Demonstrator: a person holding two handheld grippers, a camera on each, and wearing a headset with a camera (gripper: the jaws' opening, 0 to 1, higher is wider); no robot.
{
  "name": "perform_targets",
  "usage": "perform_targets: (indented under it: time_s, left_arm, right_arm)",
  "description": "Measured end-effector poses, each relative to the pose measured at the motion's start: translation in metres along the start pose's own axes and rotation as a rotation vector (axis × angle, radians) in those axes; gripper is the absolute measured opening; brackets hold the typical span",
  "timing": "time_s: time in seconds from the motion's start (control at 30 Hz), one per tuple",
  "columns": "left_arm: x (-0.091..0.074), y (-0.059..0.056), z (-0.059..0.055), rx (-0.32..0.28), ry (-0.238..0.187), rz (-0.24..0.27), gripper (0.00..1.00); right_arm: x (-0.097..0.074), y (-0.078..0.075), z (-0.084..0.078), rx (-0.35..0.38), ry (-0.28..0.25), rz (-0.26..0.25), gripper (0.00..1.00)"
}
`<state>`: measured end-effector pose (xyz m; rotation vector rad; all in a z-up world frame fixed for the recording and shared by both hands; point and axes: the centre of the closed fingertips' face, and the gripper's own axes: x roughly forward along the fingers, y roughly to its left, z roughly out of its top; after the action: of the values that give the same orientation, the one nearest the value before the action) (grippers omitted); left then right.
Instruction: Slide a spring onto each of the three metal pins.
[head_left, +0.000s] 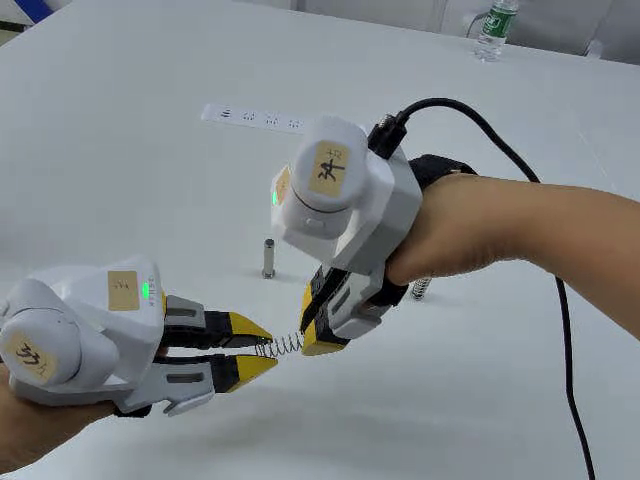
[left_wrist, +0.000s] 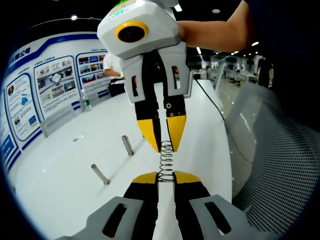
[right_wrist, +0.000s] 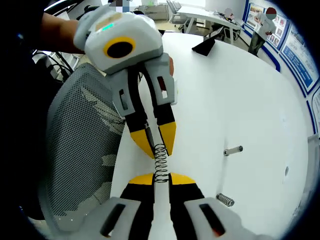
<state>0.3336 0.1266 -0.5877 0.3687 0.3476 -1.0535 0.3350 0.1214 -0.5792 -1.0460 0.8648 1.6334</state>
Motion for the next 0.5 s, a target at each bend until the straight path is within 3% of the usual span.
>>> perform_targets:
  time_s: [0.23,0.5]
  left_arm:
    - [-0.0025,0.0039,0.0038,-0.01,-0.026,0.017,0.1]
    - [-0.0035,0.0046,0.0091,-0.013,-0.041,0.023,0.1]
  right_arm:
    - [-0.004,-0.0015,0.0067,-0.004,-0.063,-0.005,0.16]
    - [0.0028,-0.0037,0.0004,-0.005,-0.047,-0.018,0.17]
